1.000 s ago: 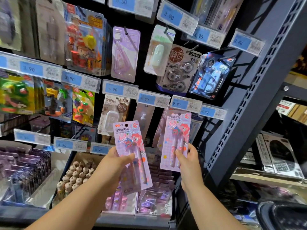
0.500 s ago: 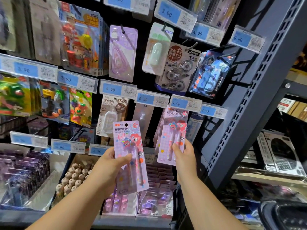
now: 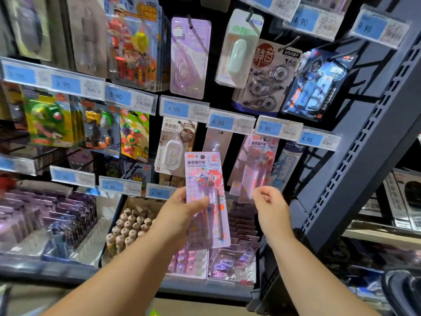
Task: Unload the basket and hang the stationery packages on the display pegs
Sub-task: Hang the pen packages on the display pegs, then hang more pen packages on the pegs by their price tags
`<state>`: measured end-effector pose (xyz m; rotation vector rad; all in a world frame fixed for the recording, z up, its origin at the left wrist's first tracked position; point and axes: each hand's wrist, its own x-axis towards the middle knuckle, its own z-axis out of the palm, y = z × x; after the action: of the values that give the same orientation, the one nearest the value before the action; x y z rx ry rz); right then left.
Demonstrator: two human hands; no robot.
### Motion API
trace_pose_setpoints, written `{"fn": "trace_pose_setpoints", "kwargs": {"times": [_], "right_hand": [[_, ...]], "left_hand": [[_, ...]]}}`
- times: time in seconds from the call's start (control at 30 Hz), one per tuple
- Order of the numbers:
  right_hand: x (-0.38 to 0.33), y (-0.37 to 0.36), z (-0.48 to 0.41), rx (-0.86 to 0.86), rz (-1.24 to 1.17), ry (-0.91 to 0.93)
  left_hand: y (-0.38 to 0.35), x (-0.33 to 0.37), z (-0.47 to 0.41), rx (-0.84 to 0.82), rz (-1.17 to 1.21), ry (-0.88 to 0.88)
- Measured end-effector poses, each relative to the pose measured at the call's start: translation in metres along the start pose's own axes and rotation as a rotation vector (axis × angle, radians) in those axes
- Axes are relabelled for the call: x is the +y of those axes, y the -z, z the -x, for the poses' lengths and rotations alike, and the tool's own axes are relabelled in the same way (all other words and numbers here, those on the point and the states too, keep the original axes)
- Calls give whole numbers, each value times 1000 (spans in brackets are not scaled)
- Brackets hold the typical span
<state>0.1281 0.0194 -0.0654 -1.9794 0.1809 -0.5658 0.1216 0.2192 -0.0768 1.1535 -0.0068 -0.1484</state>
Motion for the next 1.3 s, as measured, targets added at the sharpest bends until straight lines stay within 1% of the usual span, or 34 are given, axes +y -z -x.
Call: {"fn": "trace_pose_setpoints", "kwargs": {"times": [0.1, 0.17, 0.23, 0.3, 0.47, 0.73, 0.93, 1.13, 1.3], "right_hand": [[-16, -7, 14, -297, -73, 26], [-19, -10, 21, -455, -112, 11], [-16, -12, 24, -529, -148, -7], [-14, -12, 25, -559, -173, -10], [-12, -11, 26, -550, -215, -5], [-9, -7, 28, -512, -256, -12], [-8, 0, 26, -571, -261, -36], [-1, 5, 22, -494, -255, -57], [6, 13, 13, -393, -287, -73]], "left_hand": [[-4, 1, 1, -7, 18, -17], [-5, 0, 1, -32, 13, -41], [-4, -1, 2, -59, 8, -57], [-5, -1, 3, -76, -2, -70], [-6, -2, 3, -71, -36, -97], [-9, -4, 5, -109, -101, -88], [-18, -2, 1, -38, -122, -109], [-34, 0, -2, -8, -193, -144], [-48, -1, -12, -6, -252, -115]]}}
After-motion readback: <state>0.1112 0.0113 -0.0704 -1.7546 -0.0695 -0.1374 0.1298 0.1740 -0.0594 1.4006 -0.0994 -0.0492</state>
